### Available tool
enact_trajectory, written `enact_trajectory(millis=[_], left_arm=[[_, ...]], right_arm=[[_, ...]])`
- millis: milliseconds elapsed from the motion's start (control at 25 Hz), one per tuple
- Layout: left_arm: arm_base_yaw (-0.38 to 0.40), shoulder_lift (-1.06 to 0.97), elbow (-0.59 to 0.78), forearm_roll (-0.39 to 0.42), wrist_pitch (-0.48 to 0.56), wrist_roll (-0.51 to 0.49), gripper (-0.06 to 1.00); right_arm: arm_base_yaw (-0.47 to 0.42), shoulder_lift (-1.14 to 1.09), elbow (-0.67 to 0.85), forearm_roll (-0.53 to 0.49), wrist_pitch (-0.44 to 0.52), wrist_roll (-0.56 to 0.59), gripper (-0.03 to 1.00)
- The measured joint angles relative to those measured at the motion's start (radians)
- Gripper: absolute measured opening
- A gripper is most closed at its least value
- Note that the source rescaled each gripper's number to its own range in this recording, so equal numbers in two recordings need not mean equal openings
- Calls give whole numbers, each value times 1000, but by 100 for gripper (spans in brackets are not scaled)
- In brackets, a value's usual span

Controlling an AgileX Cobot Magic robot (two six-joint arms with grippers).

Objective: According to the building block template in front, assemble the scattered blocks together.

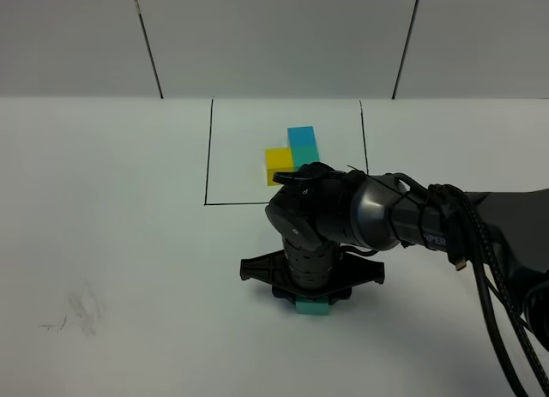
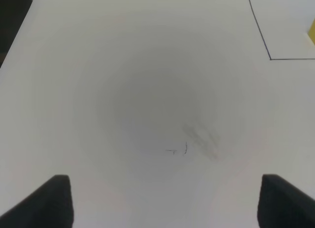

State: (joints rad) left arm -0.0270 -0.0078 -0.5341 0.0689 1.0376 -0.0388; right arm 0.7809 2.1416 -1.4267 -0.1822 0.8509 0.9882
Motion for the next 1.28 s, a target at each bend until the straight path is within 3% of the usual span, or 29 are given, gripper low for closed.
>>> enact_trajectory(millis=[1280], left_arm=[[0,0,0,0,0,-1,71]], right_arm=[[-38,9,-6,-58,-41,38,29]])
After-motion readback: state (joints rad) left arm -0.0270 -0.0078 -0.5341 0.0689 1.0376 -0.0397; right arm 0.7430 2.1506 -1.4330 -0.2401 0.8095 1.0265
